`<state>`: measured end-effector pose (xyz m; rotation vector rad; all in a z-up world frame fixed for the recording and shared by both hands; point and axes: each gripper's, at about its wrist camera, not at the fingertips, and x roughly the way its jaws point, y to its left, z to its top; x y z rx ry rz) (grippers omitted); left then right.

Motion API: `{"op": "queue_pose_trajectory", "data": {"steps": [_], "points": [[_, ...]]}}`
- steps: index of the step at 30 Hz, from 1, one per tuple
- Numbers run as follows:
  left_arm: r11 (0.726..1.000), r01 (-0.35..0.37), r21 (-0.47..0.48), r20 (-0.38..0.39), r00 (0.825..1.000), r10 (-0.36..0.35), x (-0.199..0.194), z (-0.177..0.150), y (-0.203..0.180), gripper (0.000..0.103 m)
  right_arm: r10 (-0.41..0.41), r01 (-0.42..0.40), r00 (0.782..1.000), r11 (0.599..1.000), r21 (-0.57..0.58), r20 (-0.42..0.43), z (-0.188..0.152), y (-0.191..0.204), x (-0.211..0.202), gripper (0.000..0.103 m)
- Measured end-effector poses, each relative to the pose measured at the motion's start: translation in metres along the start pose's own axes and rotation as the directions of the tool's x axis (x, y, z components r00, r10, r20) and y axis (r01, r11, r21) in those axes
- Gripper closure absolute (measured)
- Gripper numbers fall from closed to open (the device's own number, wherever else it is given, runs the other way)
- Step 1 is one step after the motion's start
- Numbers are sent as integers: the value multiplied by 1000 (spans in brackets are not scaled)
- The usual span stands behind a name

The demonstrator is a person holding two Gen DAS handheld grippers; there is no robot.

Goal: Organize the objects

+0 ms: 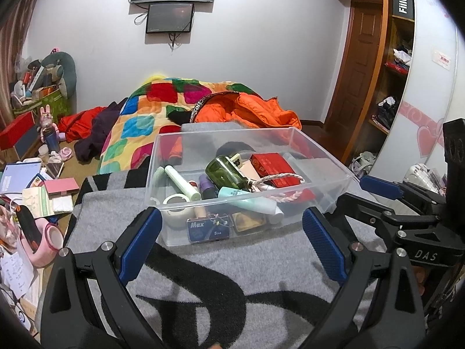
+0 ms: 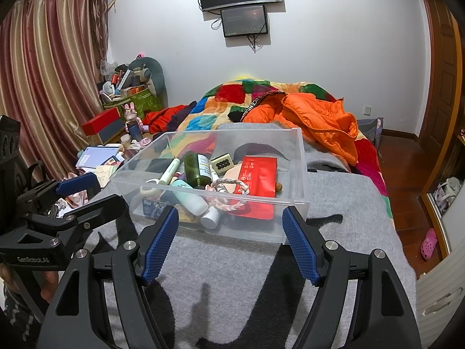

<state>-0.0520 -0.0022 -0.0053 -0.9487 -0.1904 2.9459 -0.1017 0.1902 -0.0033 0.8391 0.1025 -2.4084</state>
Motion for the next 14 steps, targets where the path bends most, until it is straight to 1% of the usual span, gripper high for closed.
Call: {"op": "queue_pose_trajectory", "data": {"steps": [3, 8, 14], "points": [[1000, 8, -10, -5, 1000, -8, 1, -1, 2, 5, 0, 0, 1000, 1000, 1, -1, 0, 0, 0, 32], [1000, -7, -18, -11, 1000, 6, 4, -3, 3, 5, -2, 2, 1000, 1000, 2, -4, 0, 1, 0, 31], [1000, -3, -8, -20, 1000, 2, 3, -5, 1, 4, -1, 1, 1000, 1000, 2, -7, 0, 5, 0, 29]]}}
